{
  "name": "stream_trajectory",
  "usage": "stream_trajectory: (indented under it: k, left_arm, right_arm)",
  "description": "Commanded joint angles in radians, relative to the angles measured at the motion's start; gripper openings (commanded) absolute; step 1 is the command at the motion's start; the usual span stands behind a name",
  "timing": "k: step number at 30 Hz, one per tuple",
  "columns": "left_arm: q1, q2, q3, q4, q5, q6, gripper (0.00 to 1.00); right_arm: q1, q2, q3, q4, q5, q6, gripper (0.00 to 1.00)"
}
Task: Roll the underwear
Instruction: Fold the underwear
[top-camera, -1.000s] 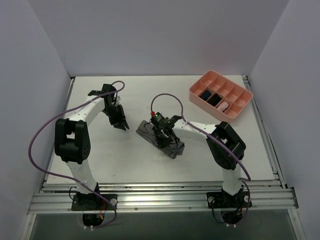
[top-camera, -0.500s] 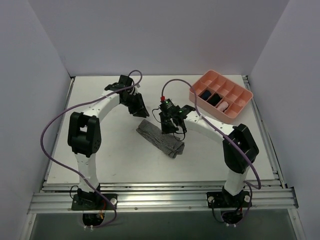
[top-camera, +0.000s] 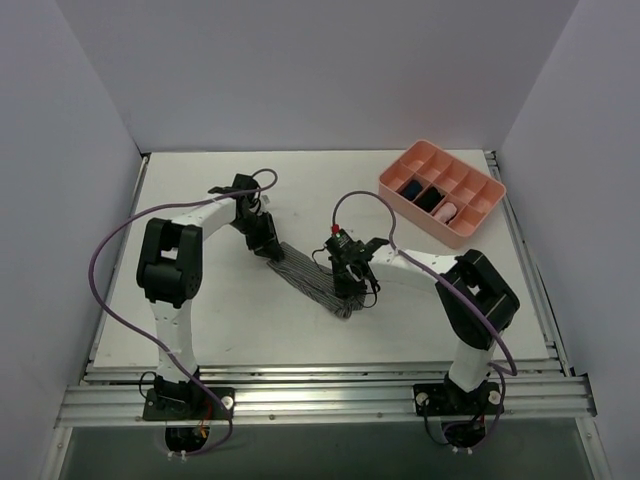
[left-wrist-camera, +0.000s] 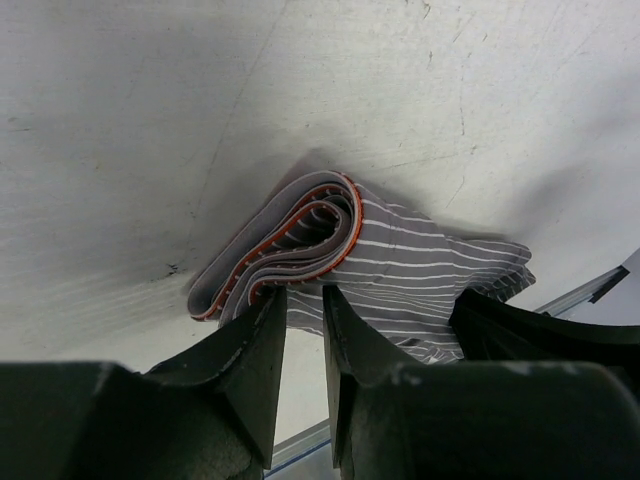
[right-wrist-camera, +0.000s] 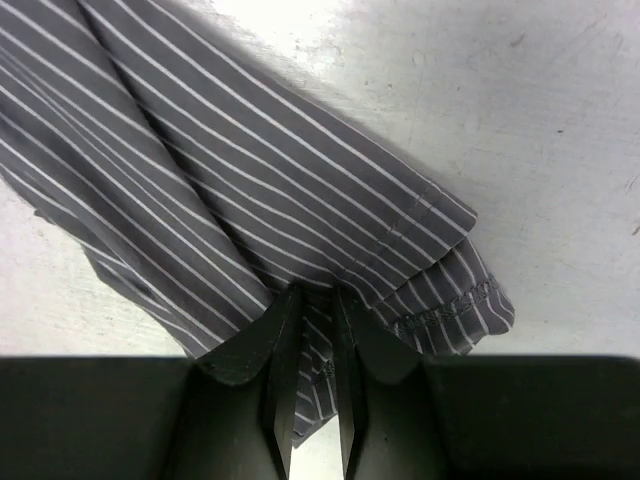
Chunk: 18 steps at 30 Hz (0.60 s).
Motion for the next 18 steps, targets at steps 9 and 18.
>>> stream_trajectory:
  k: [9,18]
  left_arm:
    - [0.042,-0.027,0.011,-0.077,-0.077,0.18,0.32]
    - [0.047,-0.134,0.045,-0.151,0.125,0.182,0.41]
  right_arm:
    - [-0.03,0.0,-0.077,-0.062,0.092,0.034,0.14]
    - [-0.02,-0.058,0.137,-0.125,0.027,-0.031,0.15]
